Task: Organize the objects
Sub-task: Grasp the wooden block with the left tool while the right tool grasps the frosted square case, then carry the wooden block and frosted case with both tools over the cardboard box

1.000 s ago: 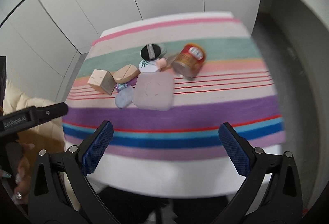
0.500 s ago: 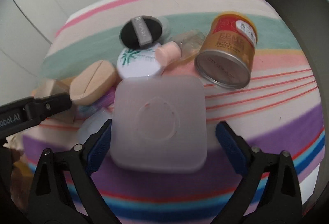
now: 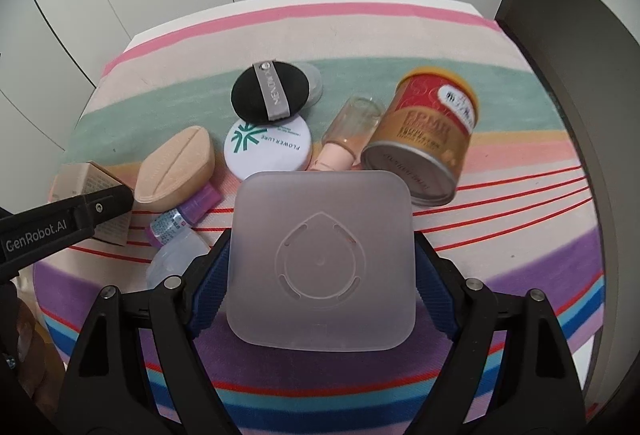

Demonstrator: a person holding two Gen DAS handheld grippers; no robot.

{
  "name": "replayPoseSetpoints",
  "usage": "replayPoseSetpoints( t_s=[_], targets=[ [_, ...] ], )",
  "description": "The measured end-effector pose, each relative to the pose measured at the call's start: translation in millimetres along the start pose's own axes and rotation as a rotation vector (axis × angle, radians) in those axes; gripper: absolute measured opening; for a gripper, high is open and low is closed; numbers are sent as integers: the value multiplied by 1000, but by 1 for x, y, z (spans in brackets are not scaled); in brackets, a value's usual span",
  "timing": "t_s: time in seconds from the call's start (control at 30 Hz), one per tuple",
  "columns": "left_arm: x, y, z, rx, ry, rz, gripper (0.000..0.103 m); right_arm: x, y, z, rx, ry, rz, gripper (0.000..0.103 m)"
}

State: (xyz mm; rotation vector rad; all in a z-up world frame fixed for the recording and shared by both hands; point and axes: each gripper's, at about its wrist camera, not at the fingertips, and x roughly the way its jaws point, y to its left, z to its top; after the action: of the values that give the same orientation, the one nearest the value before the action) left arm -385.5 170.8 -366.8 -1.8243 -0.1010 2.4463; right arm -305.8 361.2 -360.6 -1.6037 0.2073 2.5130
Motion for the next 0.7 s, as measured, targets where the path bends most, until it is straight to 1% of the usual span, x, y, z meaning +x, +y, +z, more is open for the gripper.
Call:
replayPoseSetpoints(
  t_s=[0.07,0.17,0.27,0.33,0.37,0.4,0.47,0.57,0.7],
  targets=[
    [-8,-2,-2,7,-18,19,56,-7,2,3,-11,-5,-3,85],
    [-27,-4,0,4,-33,13,56,-25,5,7,-31,-24,-5,85],
    [-52,-6,4,-2,-82,73,56,-52,0,14,-35,-51,1,85],
    [-74,-2,1,-9,-109,49,56,-74,-1,19,-38,-77,-1,85],
    [-84,-10,6,-12,-118,36,56,-81,0,25,-40,-87,-5,85],
    [-103,-16,8,-14,-132,30,56,-94,-1,29,-41,-100,-10,85],
    [-137,-16,12,-19,-161,32,56,-112,-3,53,-43,-113,-8,85],
    [-177,-22,14,-29,-195,3,56,-148,-2,65,-55,-150,-21,85],
    [-238,-29,18,-23,-250,24,56,-207,-4,75,-66,-199,-9,85]
  ],
)
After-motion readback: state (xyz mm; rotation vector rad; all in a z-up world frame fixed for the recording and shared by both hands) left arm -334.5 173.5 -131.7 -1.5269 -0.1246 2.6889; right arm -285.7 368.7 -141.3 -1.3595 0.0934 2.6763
